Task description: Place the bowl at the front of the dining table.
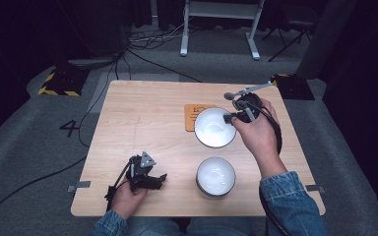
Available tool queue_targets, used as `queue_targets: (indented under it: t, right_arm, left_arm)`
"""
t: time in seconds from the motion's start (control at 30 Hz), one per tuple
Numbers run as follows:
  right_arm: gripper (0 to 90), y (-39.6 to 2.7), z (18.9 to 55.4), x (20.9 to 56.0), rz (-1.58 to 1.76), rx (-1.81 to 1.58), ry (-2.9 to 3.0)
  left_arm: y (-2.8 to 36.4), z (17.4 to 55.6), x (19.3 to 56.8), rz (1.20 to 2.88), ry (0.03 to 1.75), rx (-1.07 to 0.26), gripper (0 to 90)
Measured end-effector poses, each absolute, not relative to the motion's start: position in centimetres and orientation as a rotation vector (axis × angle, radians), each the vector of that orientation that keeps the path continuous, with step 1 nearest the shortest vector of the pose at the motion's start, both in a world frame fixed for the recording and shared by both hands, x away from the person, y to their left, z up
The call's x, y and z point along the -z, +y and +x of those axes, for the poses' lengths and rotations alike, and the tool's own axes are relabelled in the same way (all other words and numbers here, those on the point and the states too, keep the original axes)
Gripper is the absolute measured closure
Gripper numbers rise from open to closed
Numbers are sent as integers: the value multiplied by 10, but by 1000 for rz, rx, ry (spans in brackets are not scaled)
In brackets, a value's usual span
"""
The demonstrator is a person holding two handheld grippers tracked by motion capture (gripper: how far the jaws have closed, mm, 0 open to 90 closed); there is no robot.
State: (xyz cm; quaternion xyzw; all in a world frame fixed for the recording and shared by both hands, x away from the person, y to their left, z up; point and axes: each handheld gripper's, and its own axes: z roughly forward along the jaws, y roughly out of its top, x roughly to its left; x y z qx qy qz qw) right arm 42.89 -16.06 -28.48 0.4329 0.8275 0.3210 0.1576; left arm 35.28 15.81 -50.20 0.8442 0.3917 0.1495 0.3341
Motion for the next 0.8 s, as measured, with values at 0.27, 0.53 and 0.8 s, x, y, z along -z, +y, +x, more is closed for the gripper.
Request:
queue_targets:
  t: [0.27, 0.53, 0.8]
  right_arm:
    - [831, -163, 449, 284, 1299, -938, 2329]
    - [831, -165, 469, 285, 1351, -941, 2287]
    - [831, -161, 492, 282, 1403, -912, 2252]
  left_arm:
    - [158, 351, 503, 2201, 1027, -378, 150]
    - [159, 351, 502, 2202, 1028, -394, 150]
    - [158, 351, 503, 2200, 1030, -377, 149]
